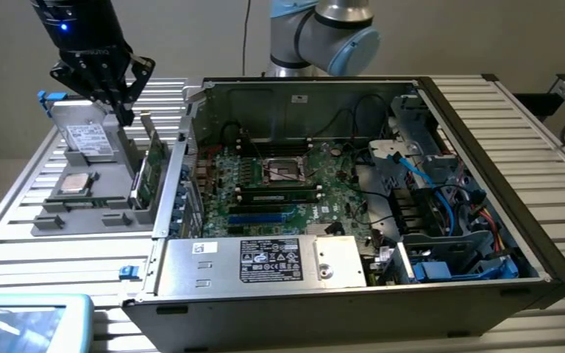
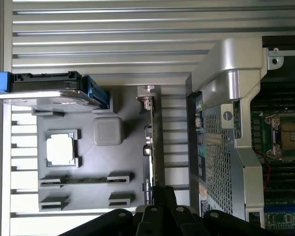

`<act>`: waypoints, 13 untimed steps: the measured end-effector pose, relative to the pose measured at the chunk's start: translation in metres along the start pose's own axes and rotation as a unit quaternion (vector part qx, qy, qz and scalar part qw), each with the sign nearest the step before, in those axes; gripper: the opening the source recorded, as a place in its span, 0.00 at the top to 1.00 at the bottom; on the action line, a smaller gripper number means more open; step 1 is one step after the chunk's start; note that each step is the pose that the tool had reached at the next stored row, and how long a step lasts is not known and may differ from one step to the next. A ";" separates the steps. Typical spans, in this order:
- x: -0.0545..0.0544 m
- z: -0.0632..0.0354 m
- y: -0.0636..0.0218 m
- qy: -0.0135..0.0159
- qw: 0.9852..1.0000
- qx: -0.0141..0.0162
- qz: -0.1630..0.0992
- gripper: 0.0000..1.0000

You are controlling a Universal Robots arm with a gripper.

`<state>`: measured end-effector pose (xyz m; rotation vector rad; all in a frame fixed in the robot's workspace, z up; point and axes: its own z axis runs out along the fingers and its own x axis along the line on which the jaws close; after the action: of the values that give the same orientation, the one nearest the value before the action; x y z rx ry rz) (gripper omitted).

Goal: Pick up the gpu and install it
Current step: 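Pick up the gpu and move the gpu toward the slot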

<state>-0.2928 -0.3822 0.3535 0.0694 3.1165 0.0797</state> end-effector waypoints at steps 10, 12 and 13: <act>0.000 0.0000 0.0000 0.000 1.000 0.000 0.000 0.81; 0.000 0.0000 0.0000 0.000 1.000 0.000 0.000 0.69; 0.000 0.0000 0.0000 0.000 1.000 0.000 0.000 0.69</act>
<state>-0.2929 -0.3822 0.3535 0.0695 3.1165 0.0797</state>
